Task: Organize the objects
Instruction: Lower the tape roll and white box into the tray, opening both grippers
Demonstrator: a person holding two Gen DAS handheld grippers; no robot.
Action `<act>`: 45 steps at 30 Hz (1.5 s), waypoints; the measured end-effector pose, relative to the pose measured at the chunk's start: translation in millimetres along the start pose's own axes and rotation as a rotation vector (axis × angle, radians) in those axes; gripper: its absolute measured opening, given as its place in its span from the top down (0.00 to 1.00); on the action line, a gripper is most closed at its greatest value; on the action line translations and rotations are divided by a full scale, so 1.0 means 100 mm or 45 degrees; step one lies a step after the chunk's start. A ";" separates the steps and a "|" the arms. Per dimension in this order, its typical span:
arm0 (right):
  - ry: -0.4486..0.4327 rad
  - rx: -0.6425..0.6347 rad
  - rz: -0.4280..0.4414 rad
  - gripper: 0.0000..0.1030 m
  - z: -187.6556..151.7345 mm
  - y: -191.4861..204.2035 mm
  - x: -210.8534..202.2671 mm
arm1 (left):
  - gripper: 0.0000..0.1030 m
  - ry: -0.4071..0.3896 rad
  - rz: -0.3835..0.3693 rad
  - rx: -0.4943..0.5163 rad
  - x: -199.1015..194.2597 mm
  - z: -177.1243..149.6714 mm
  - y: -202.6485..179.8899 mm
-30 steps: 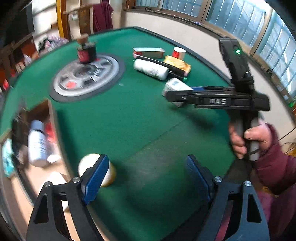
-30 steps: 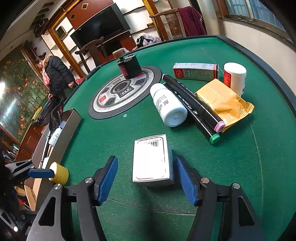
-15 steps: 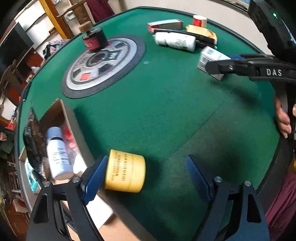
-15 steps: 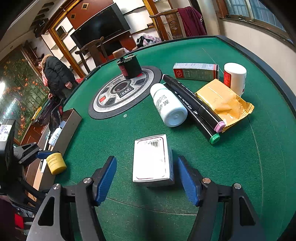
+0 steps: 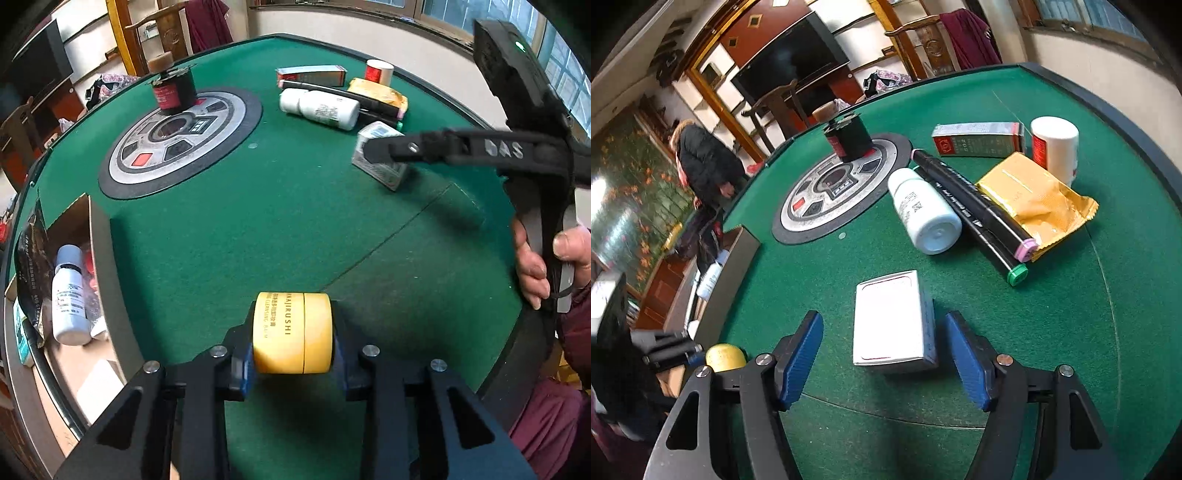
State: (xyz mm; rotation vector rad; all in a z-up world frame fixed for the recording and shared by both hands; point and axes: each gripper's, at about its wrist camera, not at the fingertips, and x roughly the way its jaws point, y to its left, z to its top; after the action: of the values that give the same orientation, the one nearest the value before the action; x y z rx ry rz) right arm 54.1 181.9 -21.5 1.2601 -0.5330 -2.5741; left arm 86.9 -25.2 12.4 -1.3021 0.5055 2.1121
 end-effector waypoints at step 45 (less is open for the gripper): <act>0.436 -0.401 0.252 0.62 0.09 2.95 1.68 | 0.69 -0.168 0.232 -0.751 -0.70 -1.19 2.29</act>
State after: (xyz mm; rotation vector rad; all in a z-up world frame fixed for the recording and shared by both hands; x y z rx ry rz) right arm -41.9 -144.0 -13.1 1.4096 -0.1651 -2.1146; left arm 37.6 -288.2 24.2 -1.4459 -0.0753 2.5965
